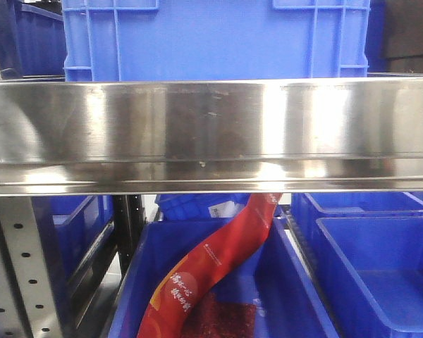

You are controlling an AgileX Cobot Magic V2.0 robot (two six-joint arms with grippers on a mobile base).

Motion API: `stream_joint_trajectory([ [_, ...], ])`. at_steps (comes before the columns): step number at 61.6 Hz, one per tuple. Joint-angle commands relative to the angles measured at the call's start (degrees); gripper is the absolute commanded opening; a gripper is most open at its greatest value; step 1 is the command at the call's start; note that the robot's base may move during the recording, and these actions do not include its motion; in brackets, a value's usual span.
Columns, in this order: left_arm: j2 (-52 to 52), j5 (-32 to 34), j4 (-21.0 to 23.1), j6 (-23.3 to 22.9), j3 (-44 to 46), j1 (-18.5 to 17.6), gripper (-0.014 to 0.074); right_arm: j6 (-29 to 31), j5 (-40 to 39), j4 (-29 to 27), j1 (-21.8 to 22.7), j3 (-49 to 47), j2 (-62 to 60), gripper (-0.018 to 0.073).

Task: Grab block from conveyor and place in blue bin
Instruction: 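Drive the base up to the shelf of blue bins, then move both grippers over a blue bin and open them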

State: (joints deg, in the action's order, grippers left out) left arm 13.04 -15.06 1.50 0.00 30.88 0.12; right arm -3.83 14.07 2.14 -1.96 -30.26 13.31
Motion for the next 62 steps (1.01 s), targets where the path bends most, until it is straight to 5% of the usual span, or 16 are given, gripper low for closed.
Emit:
stream_joint_trajectory([
  [1, -0.2, 1.07, 0.34, 0.0, 0.06, 0.14, -0.0111, 0.32, -1.29, 0.44, 0.0, -0.03, -0.1, -0.0167],
  [36, -0.05, 7.72, 0.34, 0.0, 0.06, 0.14, -0.0111, 0.32, -1.29, -0.53, 0.0, -0.03, 0.44, -0.0167],
  [62, 12.72, 2.28, 0.99, 0.0, 10.38, 0.14, -0.0111, 0.32, -1.04, -0.76, 0.0, -7.46, 9.37, -0.0167],
])
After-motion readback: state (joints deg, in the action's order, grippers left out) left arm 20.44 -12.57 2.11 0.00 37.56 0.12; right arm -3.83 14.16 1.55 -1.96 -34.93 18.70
